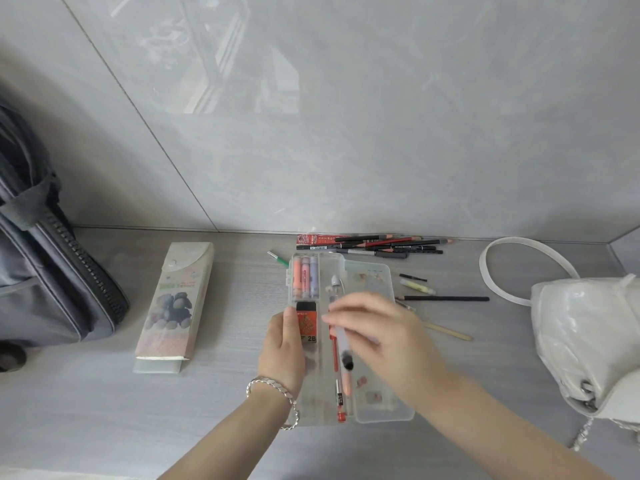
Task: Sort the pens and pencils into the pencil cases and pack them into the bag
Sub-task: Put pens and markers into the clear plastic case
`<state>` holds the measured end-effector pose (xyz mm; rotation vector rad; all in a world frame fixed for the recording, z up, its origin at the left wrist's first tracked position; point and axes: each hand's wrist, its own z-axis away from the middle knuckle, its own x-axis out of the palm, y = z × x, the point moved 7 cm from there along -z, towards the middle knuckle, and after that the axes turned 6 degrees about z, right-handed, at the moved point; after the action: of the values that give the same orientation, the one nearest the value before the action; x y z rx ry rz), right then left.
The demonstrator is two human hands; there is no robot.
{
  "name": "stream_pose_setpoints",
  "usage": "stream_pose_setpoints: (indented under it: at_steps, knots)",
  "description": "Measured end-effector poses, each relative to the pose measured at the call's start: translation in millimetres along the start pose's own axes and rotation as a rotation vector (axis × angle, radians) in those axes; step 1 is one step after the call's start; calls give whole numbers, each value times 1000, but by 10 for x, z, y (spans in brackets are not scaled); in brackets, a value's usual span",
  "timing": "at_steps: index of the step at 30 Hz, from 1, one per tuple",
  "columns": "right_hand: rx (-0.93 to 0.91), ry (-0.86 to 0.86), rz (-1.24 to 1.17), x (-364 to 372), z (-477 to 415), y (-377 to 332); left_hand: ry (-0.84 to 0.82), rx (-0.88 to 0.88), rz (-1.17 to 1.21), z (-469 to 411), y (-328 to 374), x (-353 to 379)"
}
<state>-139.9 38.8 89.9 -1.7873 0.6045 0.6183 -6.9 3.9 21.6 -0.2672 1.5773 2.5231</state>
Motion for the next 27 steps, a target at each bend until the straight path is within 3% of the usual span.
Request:
stream_pose_setpoints:
  at_steps: [3, 7, 10, 15, 22, 27]
  knots:
    - [52, -208, 69, 268, 84, 32, -9, -2, 6, 4, 3, 10]
    - [-60, -62, 291, 319, 88, 43, -8, -7, 10, 1, -35, -16]
    - [82, 32, 226, 250, -2, 222, -22, -23, 5, 1, -96, -26]
    - [232, -112, 439, 464, -62, 395, -42, -9, -35, 37, -143, -7]
    - [239, -25, 555, 517, 21, 429, -55, -42, -62, 38, -250, 3]
    - [275, -259, 424, 606, 87, 450, -84, -81, -63, 1, -312, 74]
